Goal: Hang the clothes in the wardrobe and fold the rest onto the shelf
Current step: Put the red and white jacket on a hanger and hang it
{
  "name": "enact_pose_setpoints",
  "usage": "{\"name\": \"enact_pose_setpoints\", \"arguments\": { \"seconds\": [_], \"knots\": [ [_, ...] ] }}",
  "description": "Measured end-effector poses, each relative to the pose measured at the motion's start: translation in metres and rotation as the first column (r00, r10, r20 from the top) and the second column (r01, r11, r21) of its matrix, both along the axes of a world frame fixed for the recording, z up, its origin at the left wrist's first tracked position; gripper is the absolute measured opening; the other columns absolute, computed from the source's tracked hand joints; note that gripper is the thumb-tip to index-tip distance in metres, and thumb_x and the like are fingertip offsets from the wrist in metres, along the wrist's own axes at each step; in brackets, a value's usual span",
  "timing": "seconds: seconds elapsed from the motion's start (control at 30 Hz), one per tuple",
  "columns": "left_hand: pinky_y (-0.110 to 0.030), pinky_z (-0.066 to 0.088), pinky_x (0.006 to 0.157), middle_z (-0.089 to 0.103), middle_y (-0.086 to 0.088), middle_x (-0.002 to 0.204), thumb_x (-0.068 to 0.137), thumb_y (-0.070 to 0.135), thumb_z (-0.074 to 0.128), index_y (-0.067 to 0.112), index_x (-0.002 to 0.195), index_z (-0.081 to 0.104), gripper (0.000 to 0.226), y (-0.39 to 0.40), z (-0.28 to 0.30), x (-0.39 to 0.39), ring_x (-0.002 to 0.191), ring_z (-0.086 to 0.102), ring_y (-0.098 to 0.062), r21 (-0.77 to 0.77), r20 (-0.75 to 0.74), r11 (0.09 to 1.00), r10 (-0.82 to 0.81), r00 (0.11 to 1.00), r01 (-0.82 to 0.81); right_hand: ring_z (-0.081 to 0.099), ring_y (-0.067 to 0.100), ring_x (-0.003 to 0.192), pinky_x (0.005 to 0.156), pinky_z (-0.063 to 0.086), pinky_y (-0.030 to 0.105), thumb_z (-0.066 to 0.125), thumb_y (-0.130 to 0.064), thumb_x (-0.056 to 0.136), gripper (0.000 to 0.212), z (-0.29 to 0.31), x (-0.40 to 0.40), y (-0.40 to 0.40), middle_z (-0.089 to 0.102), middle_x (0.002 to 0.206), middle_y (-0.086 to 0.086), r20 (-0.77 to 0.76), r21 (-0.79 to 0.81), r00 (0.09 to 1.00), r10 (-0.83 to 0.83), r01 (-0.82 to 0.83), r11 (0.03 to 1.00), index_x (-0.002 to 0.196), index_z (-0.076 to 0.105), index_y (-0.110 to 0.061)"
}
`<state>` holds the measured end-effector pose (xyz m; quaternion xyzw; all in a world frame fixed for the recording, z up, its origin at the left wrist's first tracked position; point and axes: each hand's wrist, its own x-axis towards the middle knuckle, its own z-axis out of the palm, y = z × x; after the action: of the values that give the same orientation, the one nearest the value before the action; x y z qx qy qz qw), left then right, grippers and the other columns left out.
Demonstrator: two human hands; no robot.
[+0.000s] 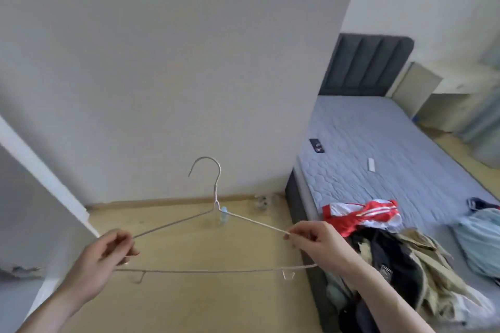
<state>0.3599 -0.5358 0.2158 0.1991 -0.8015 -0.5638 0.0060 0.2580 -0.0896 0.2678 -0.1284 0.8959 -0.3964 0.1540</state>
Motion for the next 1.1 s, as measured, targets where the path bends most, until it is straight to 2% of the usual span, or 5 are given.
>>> {"name": "enact_pose_setpoints", "arguments": {
  "seconds": [0.27, 0.5, 0.67, 0.83, 1.1],
  "knots": [
    [-0.031, 0.052, 0.076, 0.07, -0.005, 0.079, 0.101, 0.011, 0.059, 0.027, 0.085, 0.068, 0.025, 0.201, -0.008, -0.104, 0.073, 0.065, -0.008, -0.016, -0.029, 0.938, -0.346, 0.938, 0.345, 0.06, 0.007, 0.067, 0.065, 0.046, 0.02, 0.068, -0.049, 0.091, 0.016, -0.04, 0.03, 0.159, 0.067, 0.069, -0.017, -0.046, 0.088, 0.958, -0.282, 0.285, 0.954, 0.076, 0.071, -0.041],
    [-0.017, 0.048, 0.08, 0.075, 0.0, 0.089, 0.101, 0.02, 0.061, 0.022, 0.085, 0.067, 0.017, 0.317, -0.02, -0.197, 0.086, 0.068, -0.007, -0.033, 0.095, 0.782, -0.618, 0.781, 0.623, 0.043, 0.002, 0.057, 0.058, 0.037, 0.023, 0.067, -0.037, 0.097, 0.023, -0.074, 0.026, 0.22, 0.055, 0.06, -0.011, 0.106, -0.039, 0.863, -0.493, 0.499, 0.866, 0.074, 0.069, -0.035],
    [-0.014, 0.046, 0.073, 0.072, -0.002, 0.086, 0.099, 0.019, 0.065, 0.021, 0.088, 0.072, 0.014, 0.381, -0.048, -0.273, 0.081, 0.06, -0.01, -0.062, 0.162, 0.686, -0.709, 0.686, 0.725, 0.044, 0.005, 0.058, 0.058, 0.035, 0.025, 0.068, -0.032, 0.096, 0.02, -0.086, 0.007, 0.251, 0.054, 0.061, -0.004, 0.211, -0.081, 0.719, -0.662, 0.687, 0.722, 0.081, 0.075, -0.022],
    [-0.027, 0.046, 0.1, 0.064, 0.005, 0.119, 0.096, 0.023, 0.069, 0.029, 0.123, 0.065, 0.028, 0.439, -0.076, -0.337, 0.113, 0.06, -0.013, -0.108, 0.271, 0.553, -0.783, 0.56, 0.826, 0.046, 0.002, 0.059, 0.058, 0.035, 0.019, 0.068, -0.03, 0.096, 0.018, -0.093, -0.009, 0.275, 0.057, 0.061, -0.008, 0.214, -0.054, 0.593, -0.776, 0.801, 0.597, 0.08, 0.076, -0.026],
    [-0.015, 0.045, 0.078, 0.064, 0.011, 0.117, 0.094, 0.027, 0.071, 0.03, 0.119, 0.062, 0.027, 0.538, -0.098, -0.396, 0.104, 0.061, -0.008, -0.106, 0.408, 0.375, -0.828, 0.384, 0.921, 0.049, 0.006, 0.059, 0.059, 0.038, 0.024, 0.064, -0.03, 0.098, 0.021, -0.095, -0.022, 0.326, 0.063, 0.069, 0.007, 0.244, -0.056, 0.379, -0.893, 0.925, 0.377, 0.081, 0.077, -0.029]
  ]
}}
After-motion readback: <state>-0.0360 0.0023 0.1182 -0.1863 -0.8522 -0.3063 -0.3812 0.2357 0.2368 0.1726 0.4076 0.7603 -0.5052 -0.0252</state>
